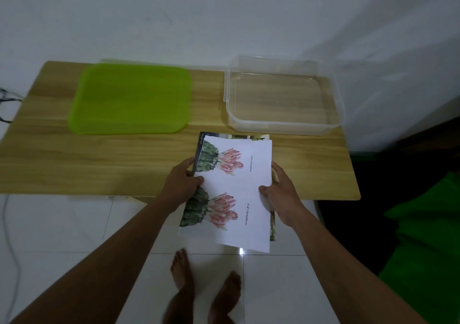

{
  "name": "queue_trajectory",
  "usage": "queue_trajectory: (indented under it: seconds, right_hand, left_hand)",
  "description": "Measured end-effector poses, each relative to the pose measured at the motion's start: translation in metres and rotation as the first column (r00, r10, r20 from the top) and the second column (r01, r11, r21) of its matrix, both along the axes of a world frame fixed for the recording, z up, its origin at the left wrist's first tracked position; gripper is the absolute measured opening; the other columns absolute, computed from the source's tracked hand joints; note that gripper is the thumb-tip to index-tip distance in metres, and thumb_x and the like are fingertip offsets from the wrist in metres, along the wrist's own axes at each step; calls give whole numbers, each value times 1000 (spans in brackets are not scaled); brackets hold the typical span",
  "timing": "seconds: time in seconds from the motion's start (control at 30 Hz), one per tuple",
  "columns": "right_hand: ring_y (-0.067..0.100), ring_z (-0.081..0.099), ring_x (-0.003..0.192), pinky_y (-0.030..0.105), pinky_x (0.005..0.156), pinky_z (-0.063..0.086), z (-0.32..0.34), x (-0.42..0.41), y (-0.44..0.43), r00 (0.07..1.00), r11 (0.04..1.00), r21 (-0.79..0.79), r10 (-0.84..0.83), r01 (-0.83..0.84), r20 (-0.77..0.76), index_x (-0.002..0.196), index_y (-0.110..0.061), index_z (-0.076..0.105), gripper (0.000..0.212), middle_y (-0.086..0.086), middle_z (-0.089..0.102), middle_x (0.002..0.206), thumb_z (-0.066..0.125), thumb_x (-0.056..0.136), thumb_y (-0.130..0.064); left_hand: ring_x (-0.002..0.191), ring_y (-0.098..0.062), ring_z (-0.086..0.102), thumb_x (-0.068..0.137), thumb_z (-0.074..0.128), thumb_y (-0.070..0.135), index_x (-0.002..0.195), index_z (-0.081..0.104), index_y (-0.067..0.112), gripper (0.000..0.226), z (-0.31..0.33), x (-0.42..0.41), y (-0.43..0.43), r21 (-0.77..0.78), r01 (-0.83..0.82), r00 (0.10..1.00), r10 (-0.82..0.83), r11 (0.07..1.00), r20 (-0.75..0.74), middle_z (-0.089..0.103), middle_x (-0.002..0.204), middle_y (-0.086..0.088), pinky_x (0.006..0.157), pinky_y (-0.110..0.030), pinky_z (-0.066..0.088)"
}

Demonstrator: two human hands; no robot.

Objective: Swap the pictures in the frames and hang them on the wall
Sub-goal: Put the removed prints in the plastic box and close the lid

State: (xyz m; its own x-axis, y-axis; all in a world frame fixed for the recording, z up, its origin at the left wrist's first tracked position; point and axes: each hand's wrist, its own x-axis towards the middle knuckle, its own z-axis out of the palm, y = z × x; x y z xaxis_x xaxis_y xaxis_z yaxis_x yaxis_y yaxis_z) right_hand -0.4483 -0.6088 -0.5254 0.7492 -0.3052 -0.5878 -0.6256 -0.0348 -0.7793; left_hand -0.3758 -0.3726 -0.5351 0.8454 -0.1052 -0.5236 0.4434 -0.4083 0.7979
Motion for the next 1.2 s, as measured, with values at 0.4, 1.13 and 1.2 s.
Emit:
queue_trajectory:
  seconds: [0.4, 1.13, 1.2]
  right_hand:
    - [7, 62, 101, 28, 89, 50, 38, -37, 16, 988, 991, 7, -135, 134, 76, 145, -39, 40, 67, -12, 66, 111, 57, 93, -1]
    - [18, 67, 104, 39, 96, 53, 143, 79, -121, 967, 995, -97, 20, 5, 255, 143, -41, 46, 74, -6, 68, 120, 62, 87, 5]
    - [17, 67, 106, 38, 98, 52, 142, 106, -148, 968, 993, -103, 74, -51, 238, 142, -41, 48, 76, -5, 66, 126, 63, 86, 7]
  left_hand:
    - [71, -19, 68, 89, 62, -1, 138, 49, 24, 57, 50, -17, 10, -189, 45, 999, -47, 981, -5, 71, 81, -4, 66, -35, 56]
    - [83, -17, 70, 91, 62, 9, 134, 48, 24, 47, 133, 69, -95, -252, 84, 979, -33, 964, 202, 70, 97, -10, 56, -23, 53]
    - [94, -18, 66, 91, 60, 16, 133, 52, 23, 43, 119, 92, -102, -26, 59, 945, -47, 998, 324, 69, 104, -3, 68, -24, 51]
